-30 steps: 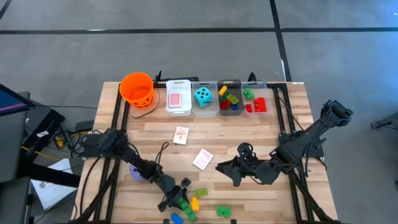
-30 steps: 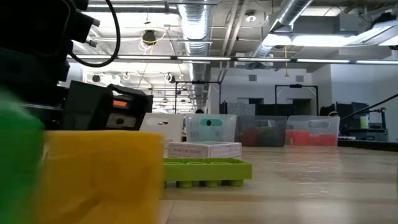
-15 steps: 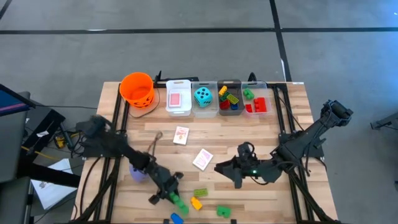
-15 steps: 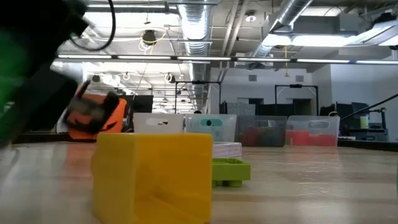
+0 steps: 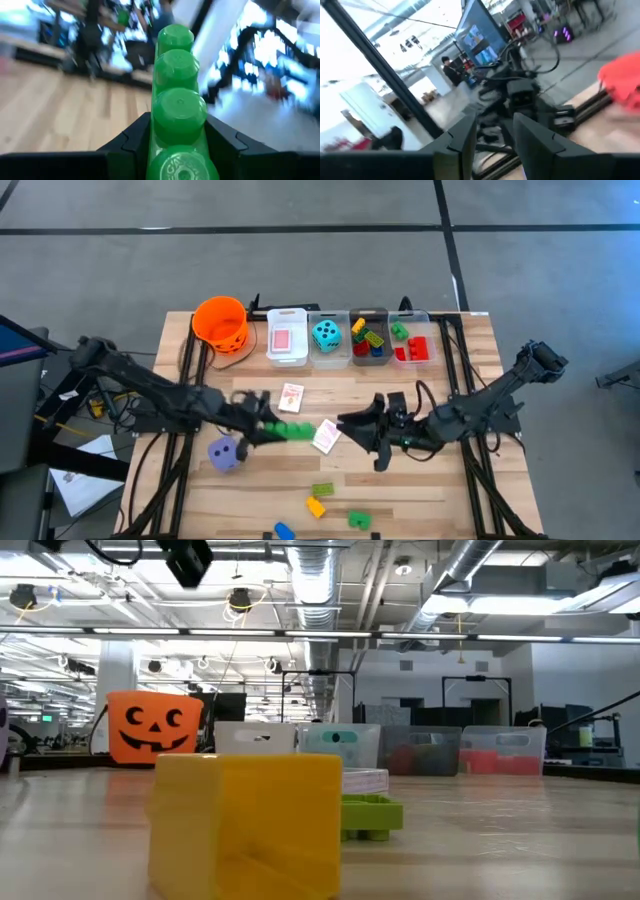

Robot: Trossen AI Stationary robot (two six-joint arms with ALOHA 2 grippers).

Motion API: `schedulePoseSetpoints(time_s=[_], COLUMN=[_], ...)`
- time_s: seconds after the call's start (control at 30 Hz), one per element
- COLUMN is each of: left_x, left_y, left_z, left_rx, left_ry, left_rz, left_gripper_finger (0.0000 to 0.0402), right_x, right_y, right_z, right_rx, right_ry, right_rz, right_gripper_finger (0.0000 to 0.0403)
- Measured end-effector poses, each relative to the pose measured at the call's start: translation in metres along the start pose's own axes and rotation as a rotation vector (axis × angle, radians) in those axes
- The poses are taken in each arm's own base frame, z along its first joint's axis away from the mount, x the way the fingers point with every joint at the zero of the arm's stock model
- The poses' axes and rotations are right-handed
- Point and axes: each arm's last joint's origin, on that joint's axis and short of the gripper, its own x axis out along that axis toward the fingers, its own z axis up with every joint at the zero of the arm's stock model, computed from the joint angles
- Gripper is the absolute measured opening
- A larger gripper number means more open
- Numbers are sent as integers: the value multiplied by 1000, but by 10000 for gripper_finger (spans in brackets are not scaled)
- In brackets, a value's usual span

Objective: Pick & Place Toys
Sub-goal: Put the large green game piece into the right transparent bin

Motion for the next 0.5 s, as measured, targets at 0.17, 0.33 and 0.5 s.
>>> schedulePoseSetpoints(time_s=[0.17, 0.33, 0.5], left_x=[-21, -30, -28], left_y=[-4, -6, -9], left_z=[23, 30, 26], left_rx=[-93, -158, -167], left_ry=[-169, -266, -246], left_rz=[93, 200, 191], left_gripper_finger=[126, 126, 126], right_x=[12, 29, 40], right_y=[-13, -34, -60], right_z=[7, 13, 17], right_rx=[-182, -206, -186], right_ry=[13, 125, 258], right_rz=[18, 118, 126], right_gripper_finger=[125, 125, 125])
